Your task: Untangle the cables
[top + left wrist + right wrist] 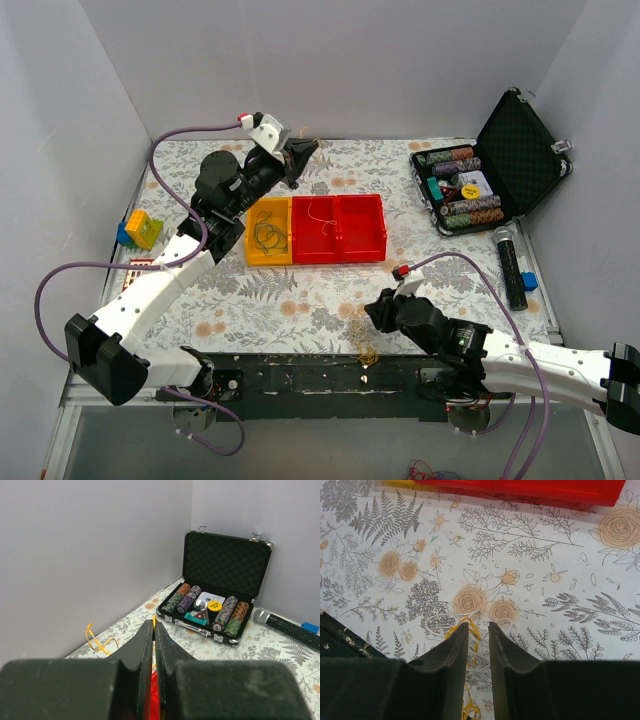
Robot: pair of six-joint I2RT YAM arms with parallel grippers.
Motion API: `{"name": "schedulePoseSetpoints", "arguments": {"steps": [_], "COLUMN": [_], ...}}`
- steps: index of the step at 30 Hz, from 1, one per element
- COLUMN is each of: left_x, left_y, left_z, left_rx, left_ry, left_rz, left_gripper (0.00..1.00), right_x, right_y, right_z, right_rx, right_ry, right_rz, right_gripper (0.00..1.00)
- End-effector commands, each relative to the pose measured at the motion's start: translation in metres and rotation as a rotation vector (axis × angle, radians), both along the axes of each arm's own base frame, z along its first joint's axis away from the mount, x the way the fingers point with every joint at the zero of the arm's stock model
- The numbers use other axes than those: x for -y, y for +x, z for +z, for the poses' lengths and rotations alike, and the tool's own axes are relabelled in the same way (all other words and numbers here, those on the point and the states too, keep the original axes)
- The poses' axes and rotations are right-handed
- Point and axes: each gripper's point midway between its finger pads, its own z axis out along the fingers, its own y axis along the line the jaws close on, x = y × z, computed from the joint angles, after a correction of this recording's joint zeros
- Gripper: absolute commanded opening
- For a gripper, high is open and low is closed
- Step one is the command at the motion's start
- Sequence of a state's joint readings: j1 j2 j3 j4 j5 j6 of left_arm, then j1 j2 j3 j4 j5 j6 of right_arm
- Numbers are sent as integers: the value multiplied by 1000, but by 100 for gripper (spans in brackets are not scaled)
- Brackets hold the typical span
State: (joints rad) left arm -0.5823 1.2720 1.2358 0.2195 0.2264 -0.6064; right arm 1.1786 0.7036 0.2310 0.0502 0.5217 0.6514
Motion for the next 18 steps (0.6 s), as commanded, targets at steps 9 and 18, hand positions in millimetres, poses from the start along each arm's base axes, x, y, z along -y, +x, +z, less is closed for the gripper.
{"name": "schedulePoseSetpoints", "arguments": {"steps": [9,18], "left_x": [-12,-6], "left_y": [9,10], "left_z": [-44,-112], "left_rx": [-15,-55], "left_ry": [65,180], "left_rz": [55,18], "left_gripper": [0,0], "right_x": [1,3], "right_y": [3,1], "right_z": [5,5], "right_rx": [16,13], "right_ry": [30,37], "right_rz": [-22,-21], "right_gripper": [31,30]}}
